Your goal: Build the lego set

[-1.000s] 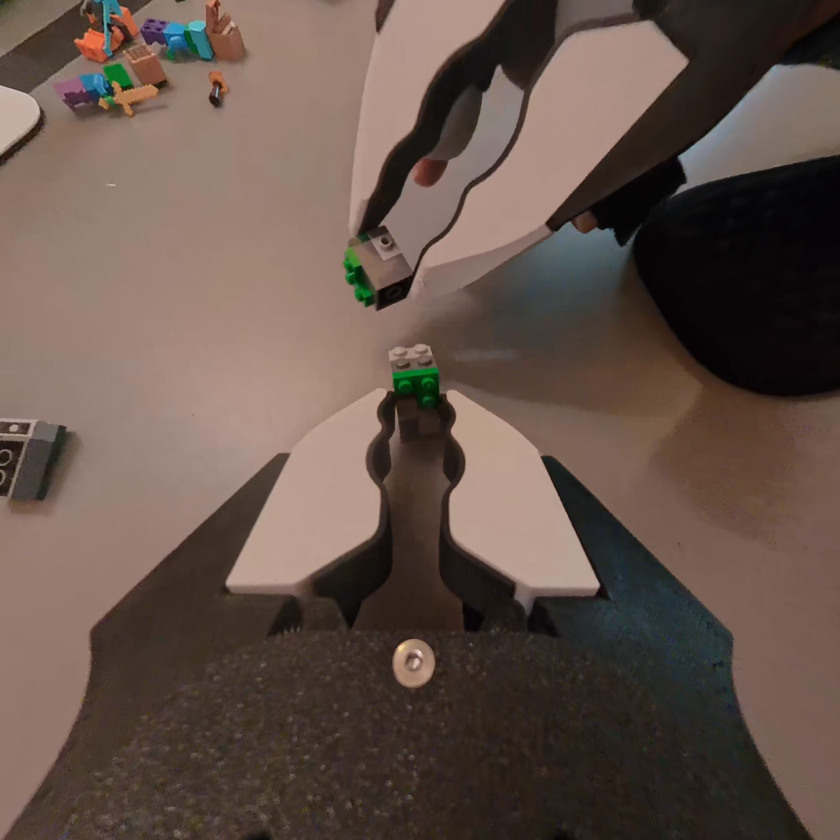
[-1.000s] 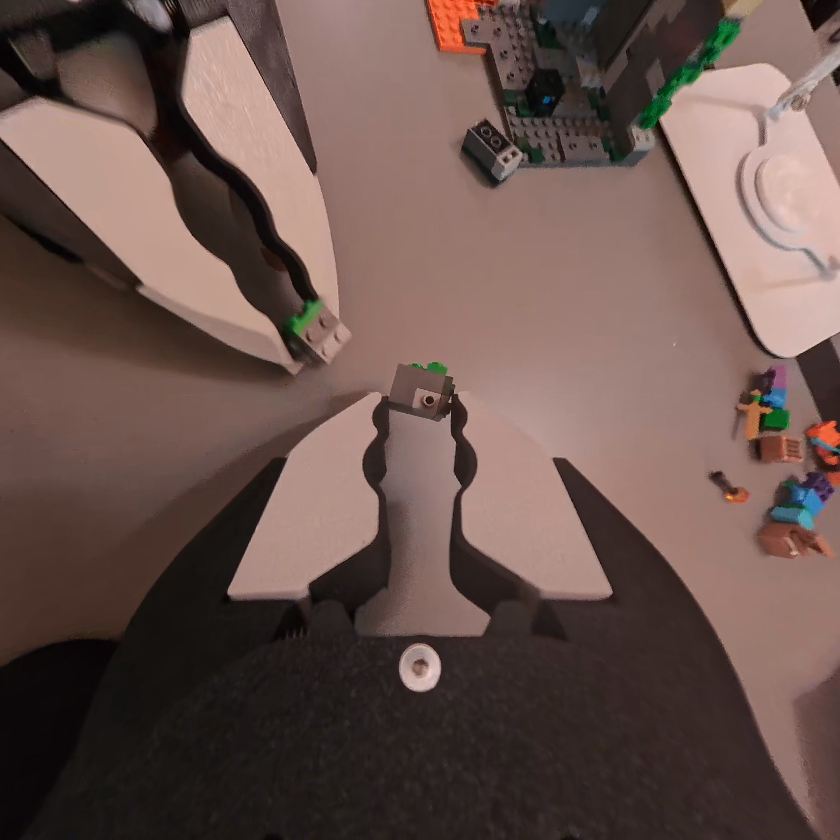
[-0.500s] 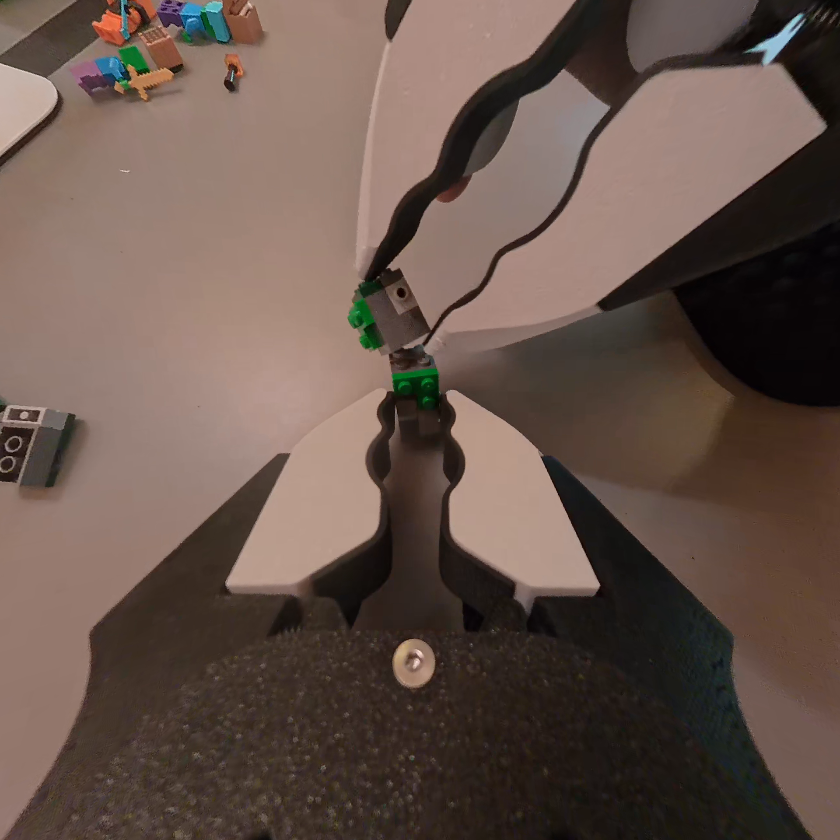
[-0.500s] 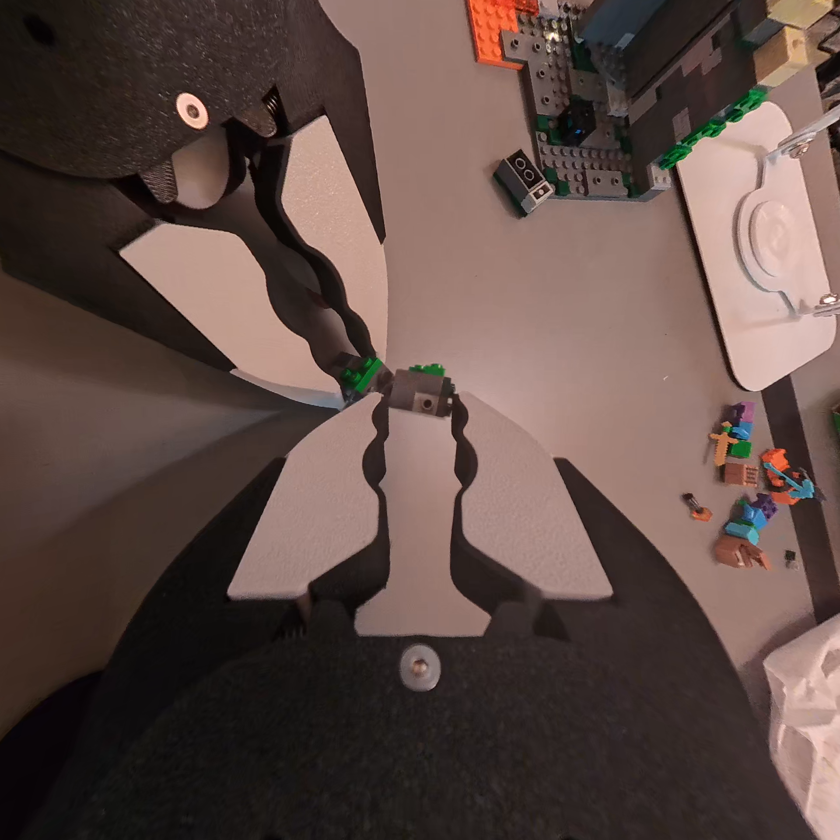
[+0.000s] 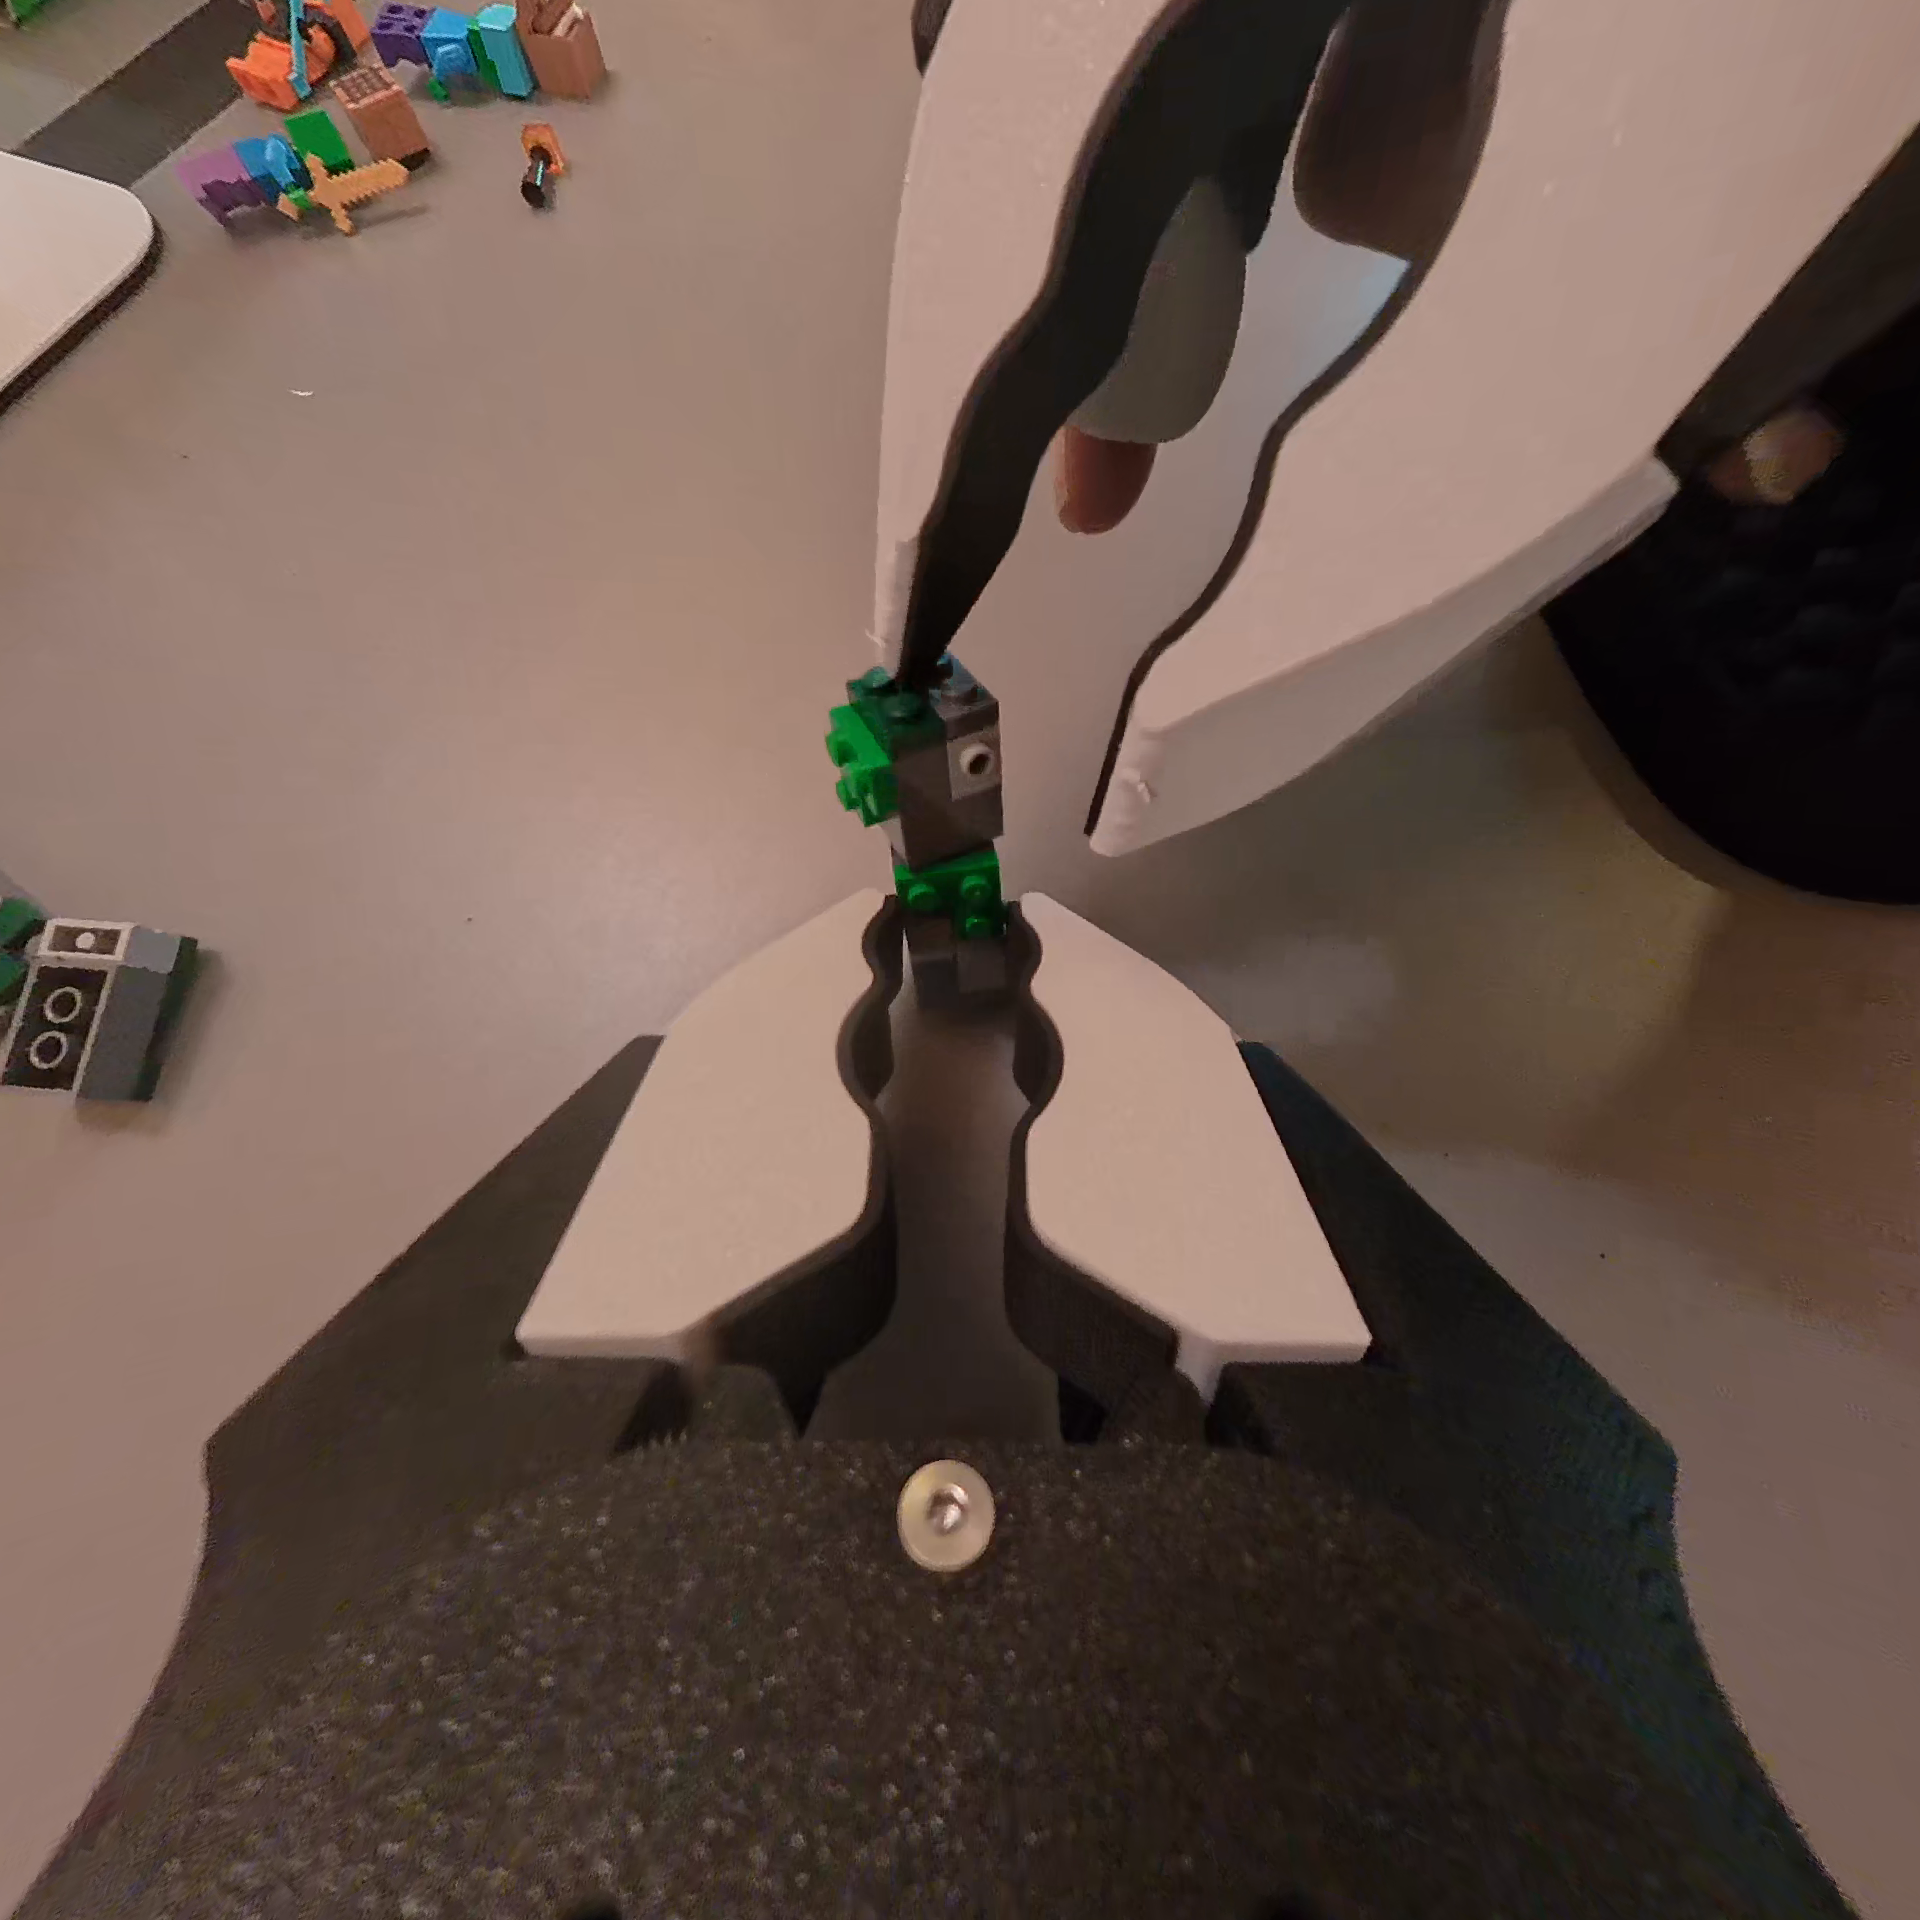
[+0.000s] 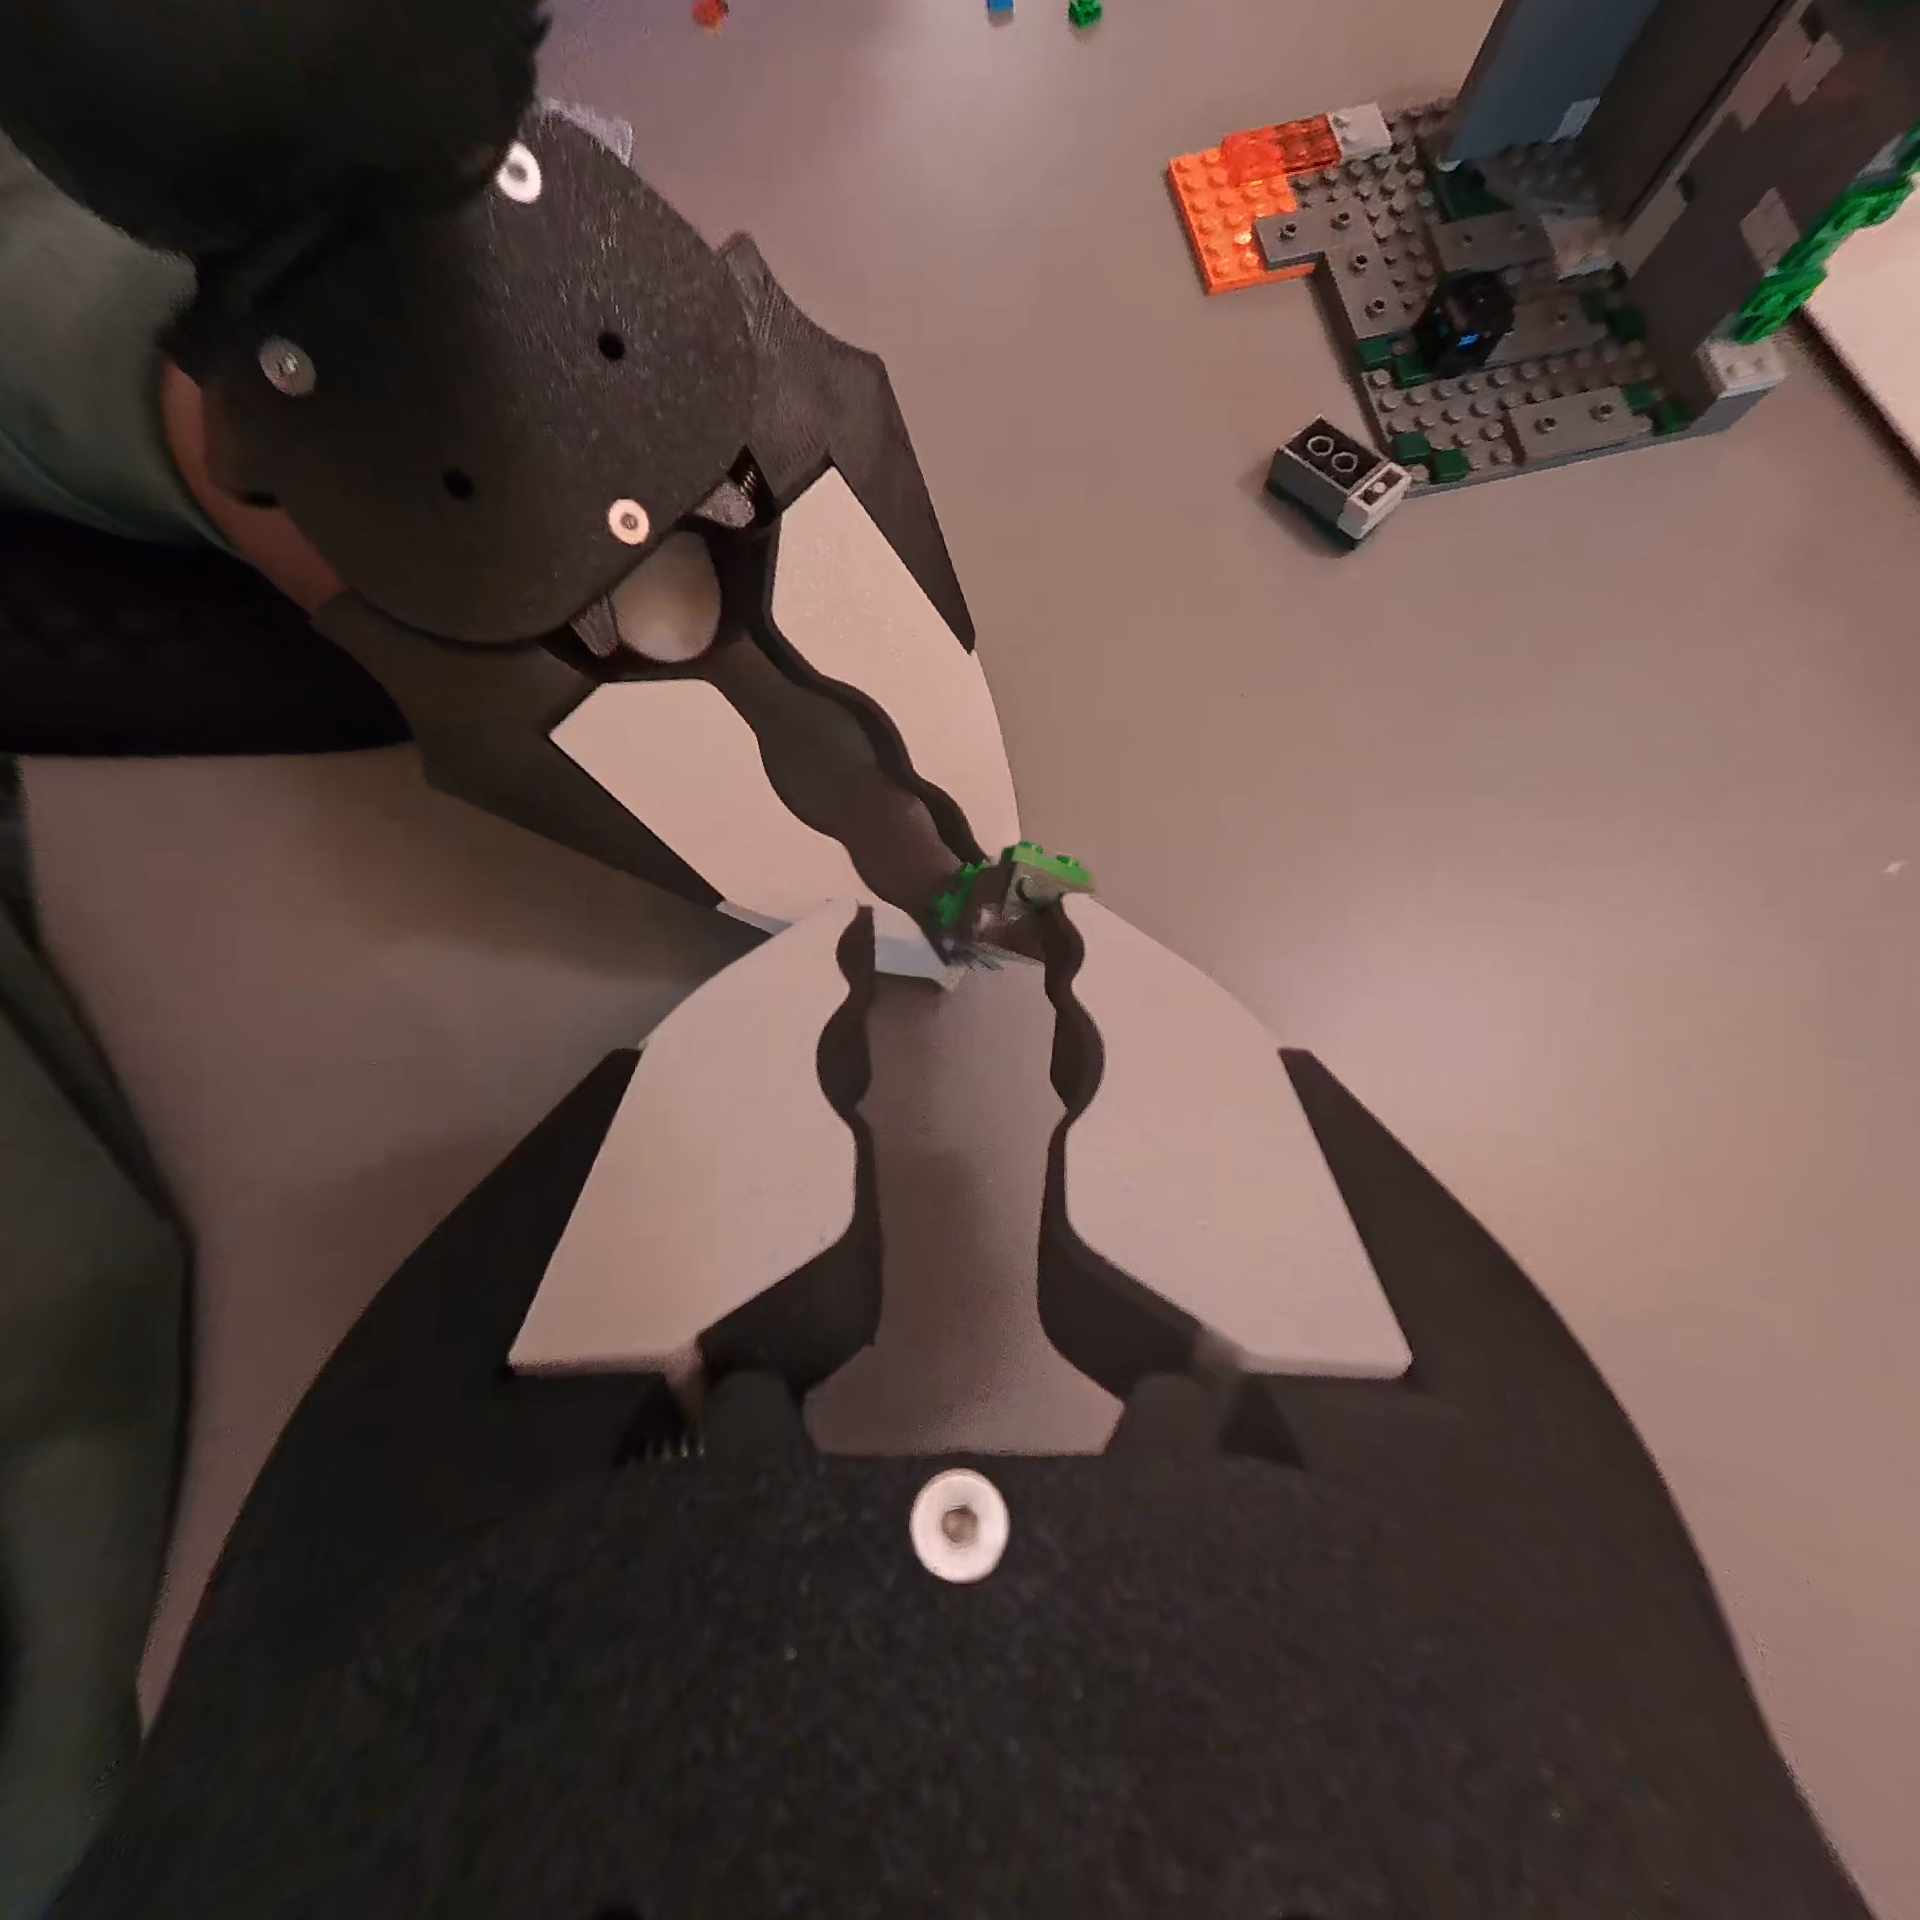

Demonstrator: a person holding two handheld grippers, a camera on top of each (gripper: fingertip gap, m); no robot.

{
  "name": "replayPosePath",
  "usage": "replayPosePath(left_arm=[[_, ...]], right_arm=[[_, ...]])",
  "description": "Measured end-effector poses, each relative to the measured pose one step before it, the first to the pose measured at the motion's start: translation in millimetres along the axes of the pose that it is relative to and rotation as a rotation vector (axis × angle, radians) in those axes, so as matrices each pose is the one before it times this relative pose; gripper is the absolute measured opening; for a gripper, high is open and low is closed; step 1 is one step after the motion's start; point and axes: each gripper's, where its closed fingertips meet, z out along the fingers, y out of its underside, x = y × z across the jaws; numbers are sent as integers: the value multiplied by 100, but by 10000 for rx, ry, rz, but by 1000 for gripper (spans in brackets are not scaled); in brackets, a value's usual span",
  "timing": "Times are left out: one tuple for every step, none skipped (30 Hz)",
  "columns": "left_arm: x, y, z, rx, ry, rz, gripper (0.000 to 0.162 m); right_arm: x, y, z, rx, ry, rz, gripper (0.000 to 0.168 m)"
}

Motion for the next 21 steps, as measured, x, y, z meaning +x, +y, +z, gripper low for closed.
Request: replayPosePath(left_arm=[[2,18,-8,2,4,5,18],[8,29,-16,13,29,-1,18],[30,9,-11,18,63,2,18],[29,22,-17,24,70,14,18],[51,14,-28,29,85,40,18],[50,36,-46,16,77,69,18],[45,18,-27,20,64,68,18],[79,14,-21,19,95,78,18],[14,23,-21,7,48,69,18],[7,8,-14,4,43,27,18],[54,1,-19,17,61,80,18],[13,9,-13,16,16,84,18],[4,21,-30,2,6,22,18],[13,22,-16,3,20,7,19],[14,26,-22,5,20,6,19],[2,18,-28,5,11,6,19],[12,12,-21,4,0,13,18],[-3,24,-12,-4,-6,23,18],[19,55,-9,-16,8,33,18],[36,57,-19,-6,43,18,18],[49,66,0,-20,65,-5,18]], right_arm=[[-74,-100,-2,105,-177,187,31],[-69,-104,2,104,-157,107,31],[-67,-64,7,91,-127,10,31],[15,18,2,53,-49,-87,30],[88,60,-8,35,2,-196,28],[9,50,-16,52,-39,-286,25],[-14,47,-14,51,-43,-305,24],[9,39,-14,33,-34,-303,22],[0,8,-4,17,-50,-287,20],[26,5,7,-17,-28,-202,18],[-13,-56,19,-24,-46,-116,18],[-66,-112,39,-6,-64,-66,18],[-34,-104,68,-17,-15,-35,18],[61,-40,84,-35,51,-9,18],[99,-27,96,-28,67,44,19],[81,-42,97,-4,51,114,19],[26,-64,64,32,24,118,19],[-77,-116,44,95,-12,23,19],[-147,-103,5,122,-11,-114,18],[-141,-52,-11,112,33,-254,15],[-133,1,-31,86,84,-363,11]])
